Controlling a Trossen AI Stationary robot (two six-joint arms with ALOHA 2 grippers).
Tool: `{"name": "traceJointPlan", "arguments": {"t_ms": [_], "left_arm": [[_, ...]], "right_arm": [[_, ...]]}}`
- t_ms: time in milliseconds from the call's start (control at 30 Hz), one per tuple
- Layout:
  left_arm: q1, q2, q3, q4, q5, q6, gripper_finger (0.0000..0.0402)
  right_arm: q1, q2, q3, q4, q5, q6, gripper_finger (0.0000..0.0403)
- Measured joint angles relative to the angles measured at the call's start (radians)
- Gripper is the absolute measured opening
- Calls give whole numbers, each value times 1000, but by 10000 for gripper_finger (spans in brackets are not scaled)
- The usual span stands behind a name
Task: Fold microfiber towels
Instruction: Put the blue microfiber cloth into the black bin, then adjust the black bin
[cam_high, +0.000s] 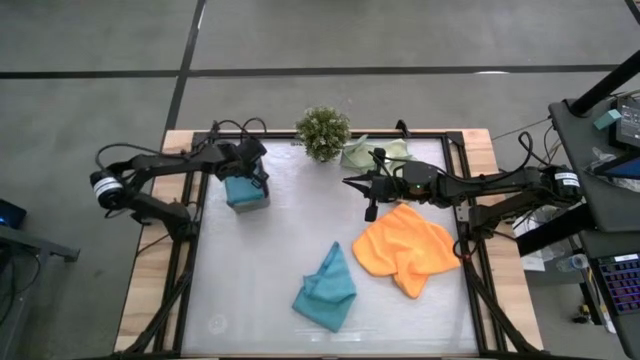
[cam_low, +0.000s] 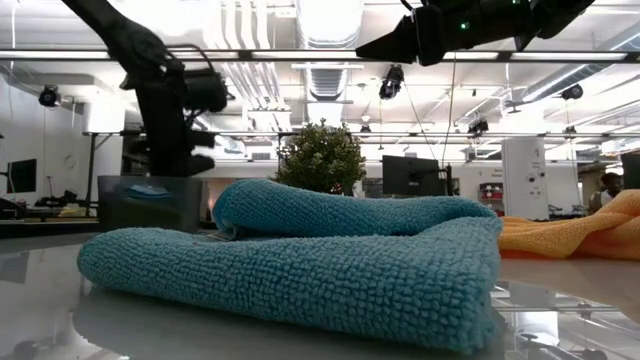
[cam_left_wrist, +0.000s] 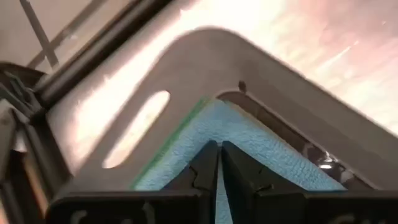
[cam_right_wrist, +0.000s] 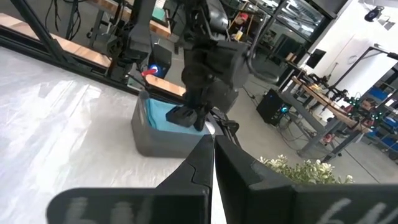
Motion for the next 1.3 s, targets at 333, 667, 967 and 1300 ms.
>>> {"name": "traceJointPlan", "arguments": {"t_ms": [333,667,967,1300], "left_arm": [[3,-138,-31,-148,-31,6,8],[3,-113,-114,-97,-123,4,8],[-95,-208,34,-79,83,-78,8],[-442,-143,29,218,26,-260,8]], "right_arm": [[0,0,0,0,0,-2,9],[0,0,0,0,0,-2,9],[0,0,0,3,0,-6,9],[0,0,0,1,0,-3,9]]}}
